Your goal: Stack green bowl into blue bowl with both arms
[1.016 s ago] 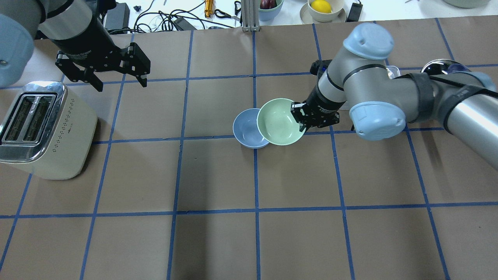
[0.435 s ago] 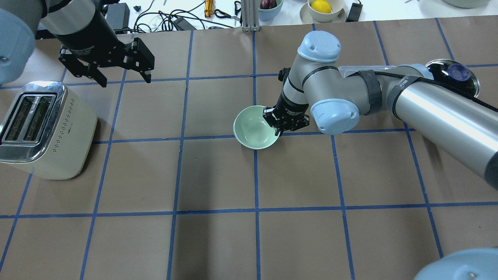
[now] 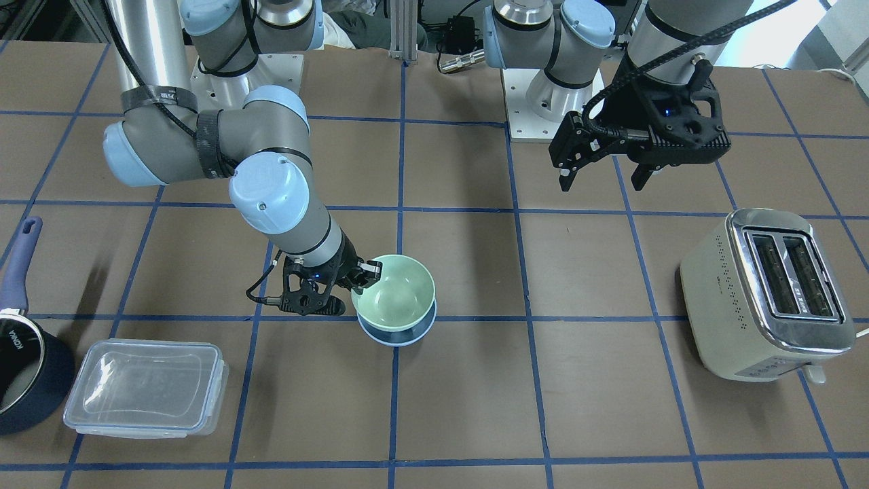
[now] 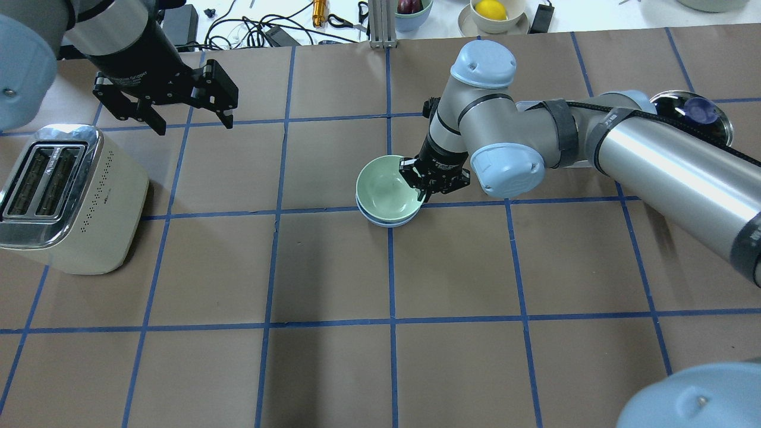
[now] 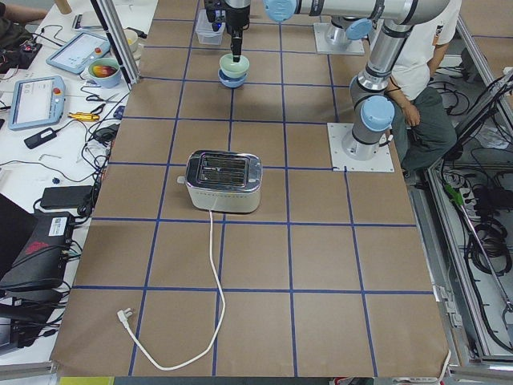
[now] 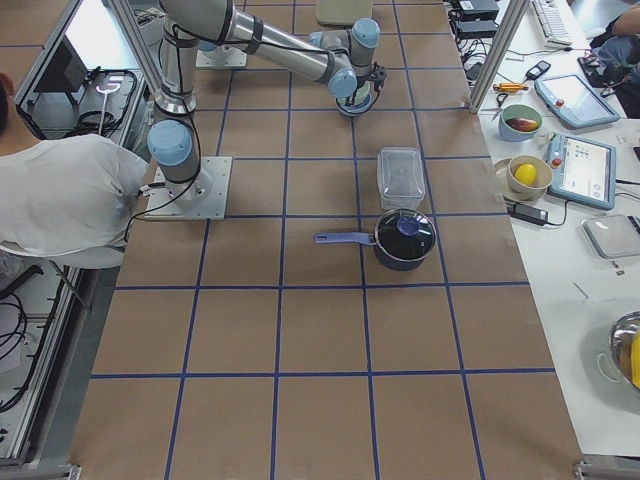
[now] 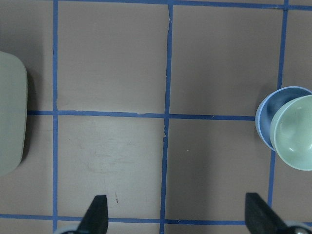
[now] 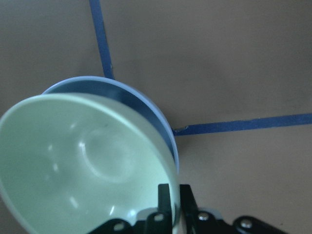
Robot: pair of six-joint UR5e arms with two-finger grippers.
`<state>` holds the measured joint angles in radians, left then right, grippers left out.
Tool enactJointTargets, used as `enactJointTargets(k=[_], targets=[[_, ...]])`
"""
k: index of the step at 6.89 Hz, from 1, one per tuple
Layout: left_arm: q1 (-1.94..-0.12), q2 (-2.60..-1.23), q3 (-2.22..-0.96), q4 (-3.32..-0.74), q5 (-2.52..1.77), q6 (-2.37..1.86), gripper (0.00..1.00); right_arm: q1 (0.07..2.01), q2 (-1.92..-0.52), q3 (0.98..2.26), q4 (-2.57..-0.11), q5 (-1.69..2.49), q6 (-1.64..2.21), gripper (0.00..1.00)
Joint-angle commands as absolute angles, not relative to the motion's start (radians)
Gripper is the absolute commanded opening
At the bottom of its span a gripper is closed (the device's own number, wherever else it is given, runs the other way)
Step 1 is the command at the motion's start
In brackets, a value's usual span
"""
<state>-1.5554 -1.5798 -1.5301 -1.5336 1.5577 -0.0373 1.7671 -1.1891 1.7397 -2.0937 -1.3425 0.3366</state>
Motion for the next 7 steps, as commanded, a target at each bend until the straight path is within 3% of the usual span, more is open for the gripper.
enactJointTargets(k=[1, 2, 3, 5, 7], targets=[[-1.555, -1.580, -1.534, -1.532, 1.555, -0.041, 1.00, 1.767, -1.184, 1.711, -2.091, -1.345, 0.333, 0.84], [-1.555, -1.580, -1.535, -1.532, 1.555, -0.041, 1.00, 1.761, -1.192, 1.682, -2.070, -1.385, 0.325, 0.96], [-1.555, -1.580, -1.536, -1.532, 1.555, -0.041, 1.00, 1.755, -1.224, 1.624, -1.965, -1.458, 0.322, 0.98], [-1.555, -1.580, -1.537, -1.532, 1.555, -0.043, 1.00, 1.752, -1.314, 1.438, -1.596, -1.538, 0.304, 0.98], [-1.555, -1.580, -1.539, -1.532, 1.555, -0.041, 1.00, 1.729, -1.428, 1.407, -1.474, -1.532, 0.246, 0.98]])
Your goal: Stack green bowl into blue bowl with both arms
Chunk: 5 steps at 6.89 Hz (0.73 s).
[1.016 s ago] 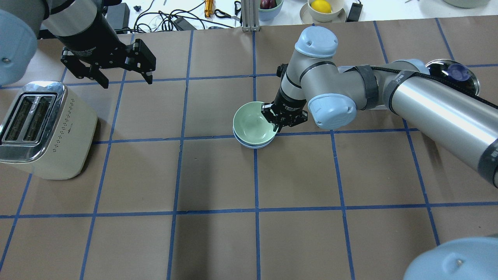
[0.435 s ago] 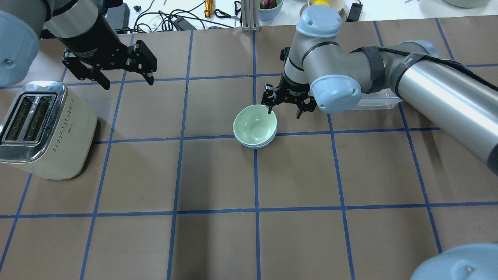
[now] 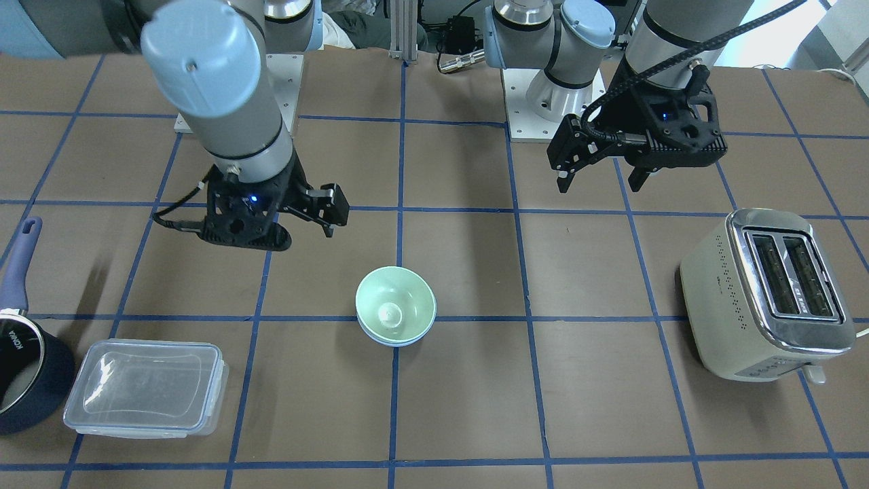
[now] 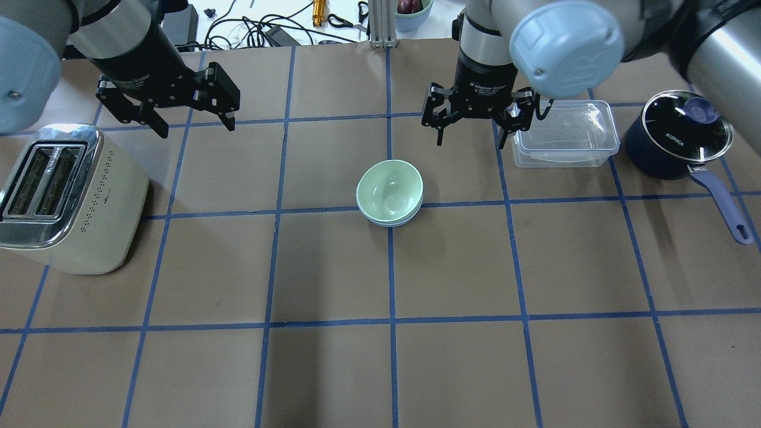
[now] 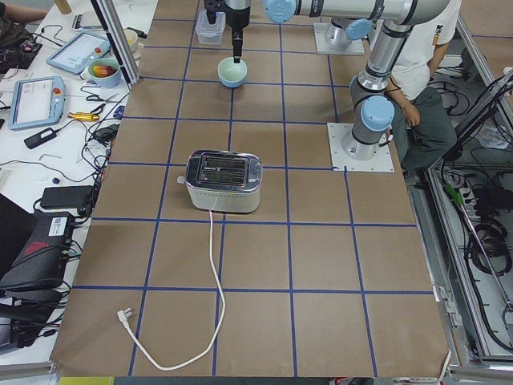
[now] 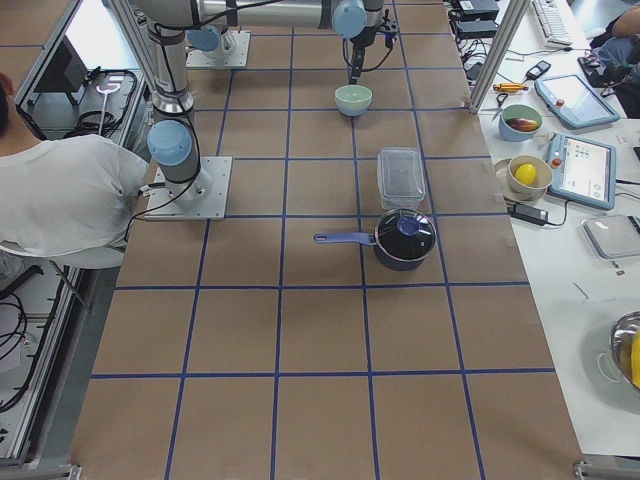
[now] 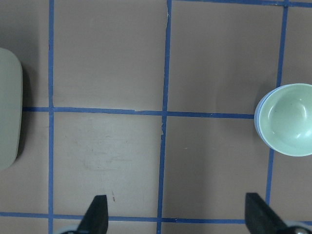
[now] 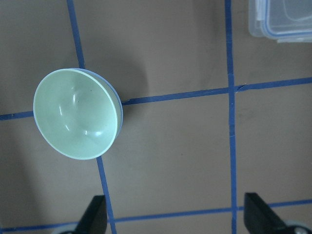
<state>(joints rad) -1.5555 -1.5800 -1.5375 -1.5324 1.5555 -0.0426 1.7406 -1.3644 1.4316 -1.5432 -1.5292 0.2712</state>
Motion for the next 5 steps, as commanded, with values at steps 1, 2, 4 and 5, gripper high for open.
enactJointTargets(k=[1, 2, 4, 5], targets=[[-1.555, -1.580, -1.539, -1.532, 1.555, -0.041, 1.00, 1.732, -1.446, 1.402, -1.479, -1.523, 0.235, 0.98], [-1.555, -1.580, -1.539, -1.532, 1.555, -0.041, 1.00, 1.726, -1.456, 1.416, -1.480, -1.531, 0.157, 0.97], [-1.555, -1.578, -1.536, -1.532, 1.558, -0.032, 1.00, 1.691, -1.500, 1.472, -1.503, -1.529, 0.129, 0.96], [-1.555, -1.578, -1.539, -1.532, 1.559, -0.034, 1.00, 1.665, -1.538, 1.529, -1.543, -1.526, 0.123, 0.96]])
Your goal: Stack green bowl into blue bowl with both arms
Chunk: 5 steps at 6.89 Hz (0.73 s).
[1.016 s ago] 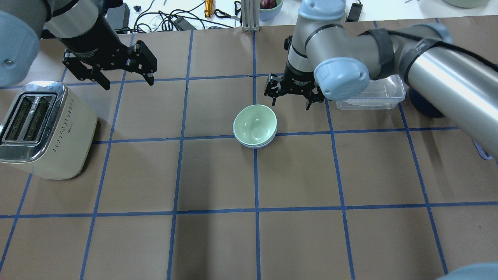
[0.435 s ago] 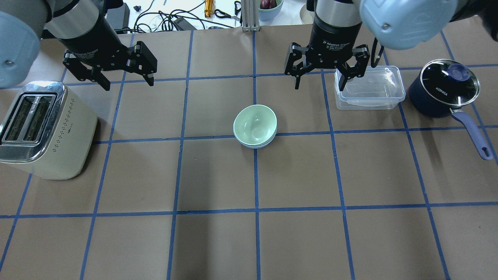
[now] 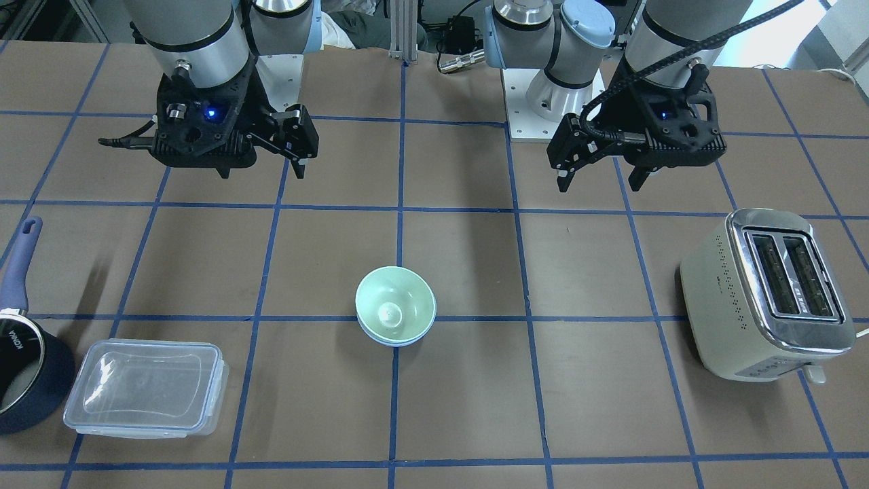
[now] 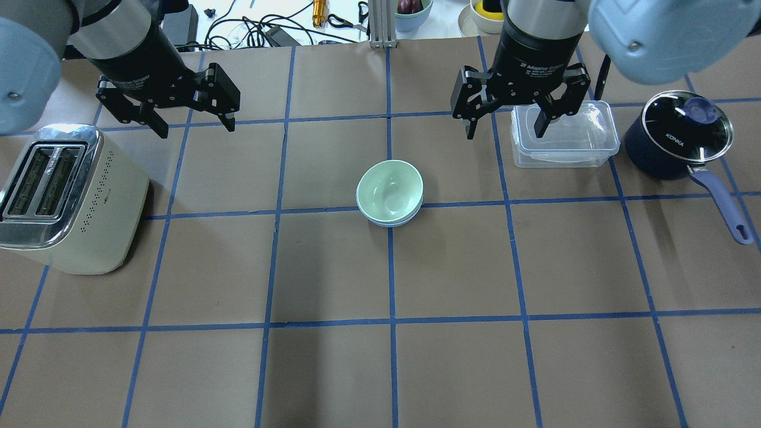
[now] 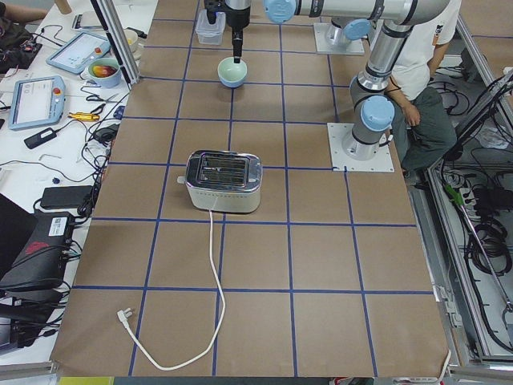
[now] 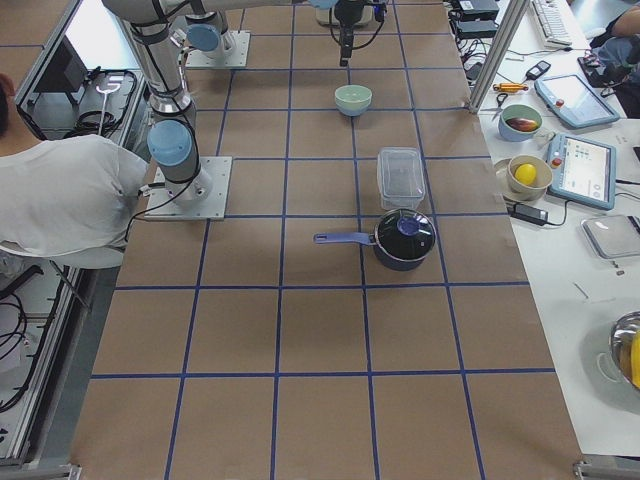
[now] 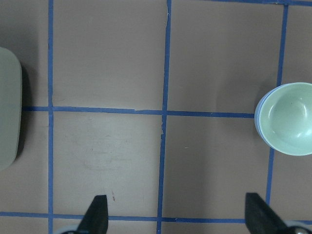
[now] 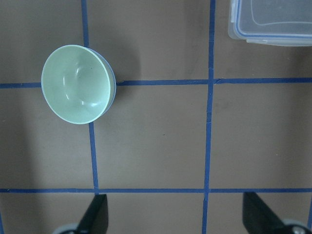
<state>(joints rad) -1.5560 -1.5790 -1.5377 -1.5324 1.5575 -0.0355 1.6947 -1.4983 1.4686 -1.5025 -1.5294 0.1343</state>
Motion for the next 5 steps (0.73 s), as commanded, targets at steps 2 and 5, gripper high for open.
enactJointTargets(k=[2, 5], targets=[[-1.555, -1.578, -1.539, -1.532, 1.557, -0.040, 1.00, 1.637, -1.588, 1.569, -1.554, -1.532, 0.078, 0.99], [-1.557, -1.578, -1.540, -1.532, 1.557, -0.041, 1.00, 1.629, -1.588, 1.565, -1.552, -1.525, 0.083, 1.00]])
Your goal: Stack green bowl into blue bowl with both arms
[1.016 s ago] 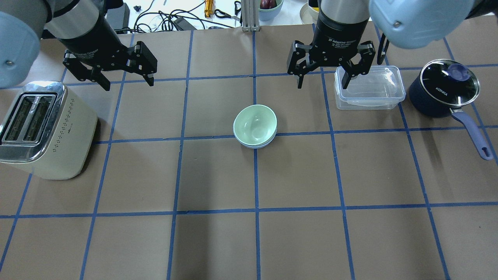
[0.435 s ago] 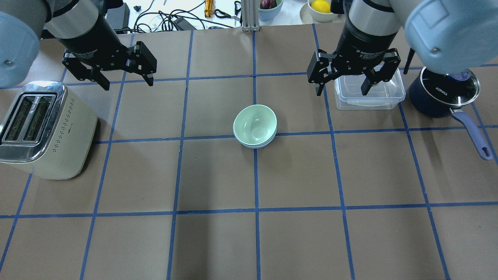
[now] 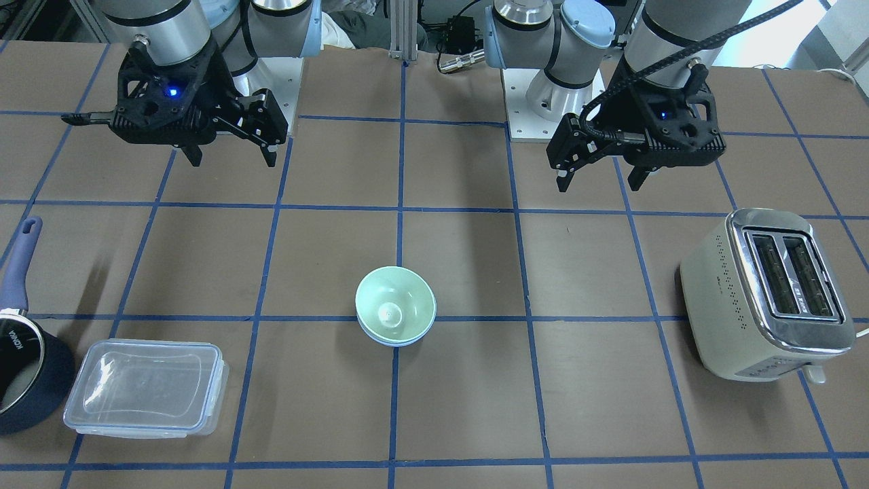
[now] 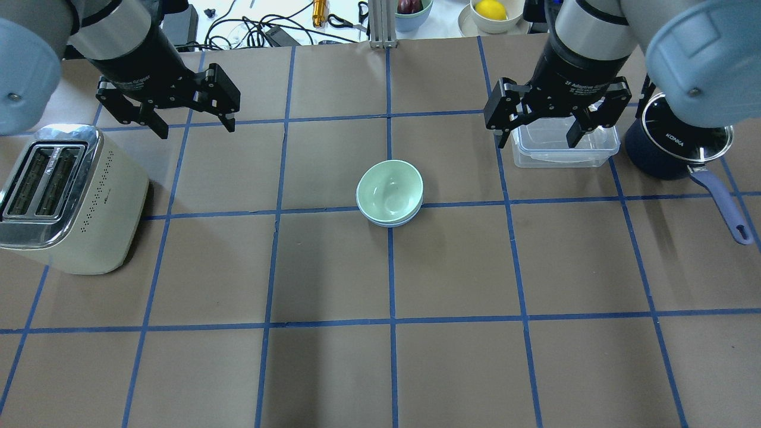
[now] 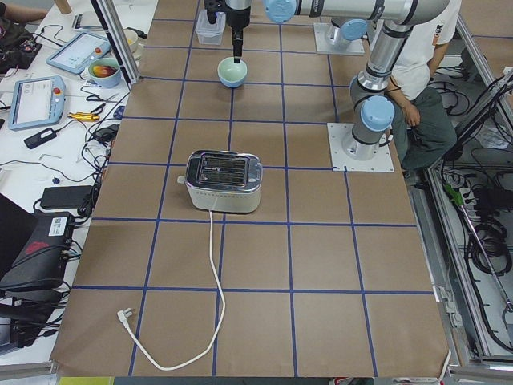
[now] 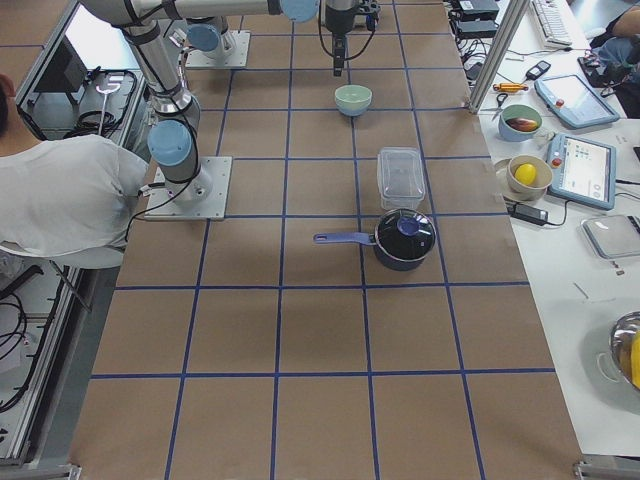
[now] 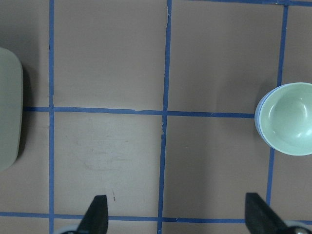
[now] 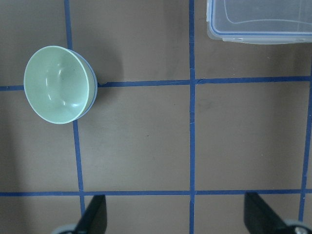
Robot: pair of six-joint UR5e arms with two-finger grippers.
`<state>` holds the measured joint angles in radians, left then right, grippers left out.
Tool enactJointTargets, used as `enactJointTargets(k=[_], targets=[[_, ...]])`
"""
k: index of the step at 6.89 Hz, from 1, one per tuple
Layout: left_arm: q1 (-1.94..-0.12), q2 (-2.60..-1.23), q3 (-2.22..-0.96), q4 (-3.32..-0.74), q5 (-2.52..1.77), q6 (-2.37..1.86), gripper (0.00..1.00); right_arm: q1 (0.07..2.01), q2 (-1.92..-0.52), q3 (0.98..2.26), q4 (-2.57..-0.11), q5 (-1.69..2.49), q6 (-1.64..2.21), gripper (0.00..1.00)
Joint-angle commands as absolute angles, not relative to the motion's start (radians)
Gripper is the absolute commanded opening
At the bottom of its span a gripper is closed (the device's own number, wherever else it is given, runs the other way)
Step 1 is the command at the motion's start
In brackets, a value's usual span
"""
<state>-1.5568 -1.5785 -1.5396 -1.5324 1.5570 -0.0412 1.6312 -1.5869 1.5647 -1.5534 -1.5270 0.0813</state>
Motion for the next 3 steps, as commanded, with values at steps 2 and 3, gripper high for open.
enactJointTargets(k=[2, 3], targets=[[-1.557, -1.580, -1.540, -1.532, 1.557, -0.041, 1.00, 1.629, -1.588, 1.566, -1.552, -1.526, 0.089, 1.00], [-1.557, -1.580, -1.542, -1.532, 1.555, -0.041, 1.00, 1.629, -1.588, 1.566, -1.554, -1.526, 0.090, 1.00]])
